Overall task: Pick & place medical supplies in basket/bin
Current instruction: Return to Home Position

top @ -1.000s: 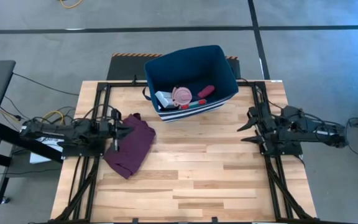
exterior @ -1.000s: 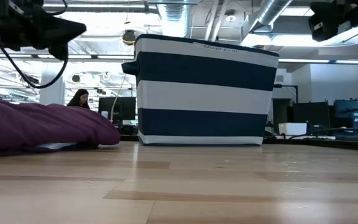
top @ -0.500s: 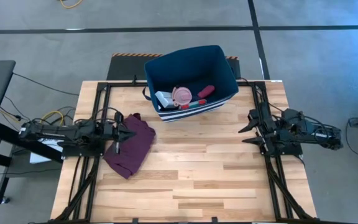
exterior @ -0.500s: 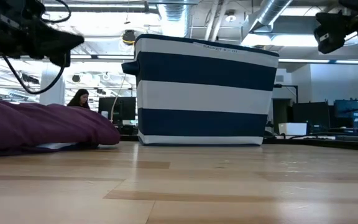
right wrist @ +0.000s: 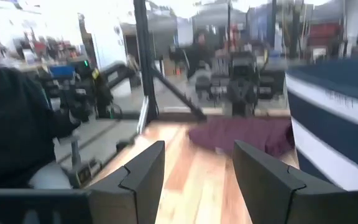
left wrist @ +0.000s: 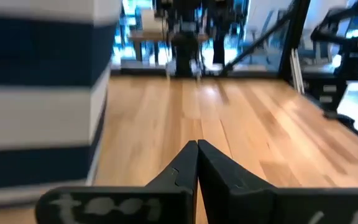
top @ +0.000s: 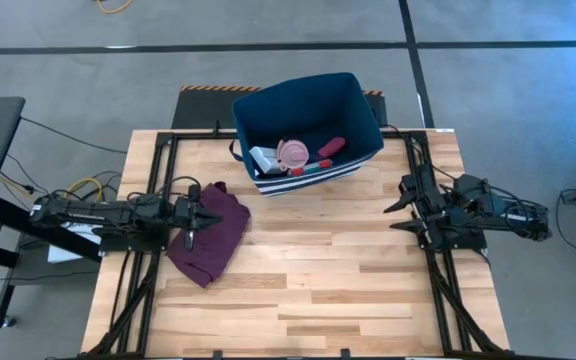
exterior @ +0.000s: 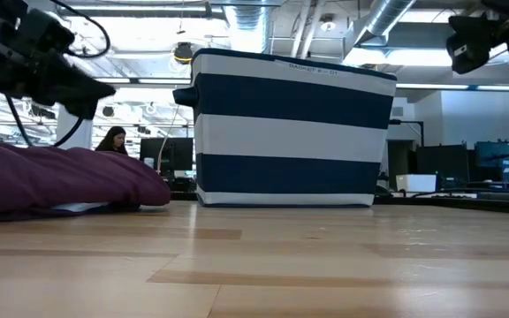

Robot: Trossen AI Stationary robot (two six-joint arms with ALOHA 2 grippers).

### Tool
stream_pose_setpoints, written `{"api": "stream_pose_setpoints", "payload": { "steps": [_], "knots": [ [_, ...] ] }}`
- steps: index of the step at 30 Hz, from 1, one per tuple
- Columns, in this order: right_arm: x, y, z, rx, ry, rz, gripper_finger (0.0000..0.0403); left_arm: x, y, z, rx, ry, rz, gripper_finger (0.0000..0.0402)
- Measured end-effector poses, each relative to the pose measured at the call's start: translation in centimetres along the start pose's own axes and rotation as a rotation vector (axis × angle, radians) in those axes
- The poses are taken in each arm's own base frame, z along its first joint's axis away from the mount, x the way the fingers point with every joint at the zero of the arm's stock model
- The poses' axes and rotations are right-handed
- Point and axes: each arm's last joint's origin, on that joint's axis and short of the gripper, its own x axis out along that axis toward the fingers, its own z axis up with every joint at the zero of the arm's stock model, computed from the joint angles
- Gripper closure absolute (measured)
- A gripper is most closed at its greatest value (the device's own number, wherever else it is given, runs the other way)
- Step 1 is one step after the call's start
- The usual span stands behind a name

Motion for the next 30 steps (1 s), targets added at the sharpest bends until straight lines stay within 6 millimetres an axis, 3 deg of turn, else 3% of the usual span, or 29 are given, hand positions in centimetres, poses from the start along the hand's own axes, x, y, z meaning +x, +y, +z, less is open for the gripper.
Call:
{"api": "stream_pose_setpoints", "payload": {
  "steps": [17, 30],
  "knots": [
    [2.1, -0.4, -5.6, 0.104, -0.015, 0.058, 0.0223, -0.1, -0.3, 1.4, 0.206, -0.140, -0.074, 0.0401],
    [2.3, -0.3, -5.8, 0.140, -0.017, 0.075, 0.0223, -2.1, -0.4, 3.3, 0.231, -0.160, -0.119, 0.0401]
  ]
}}
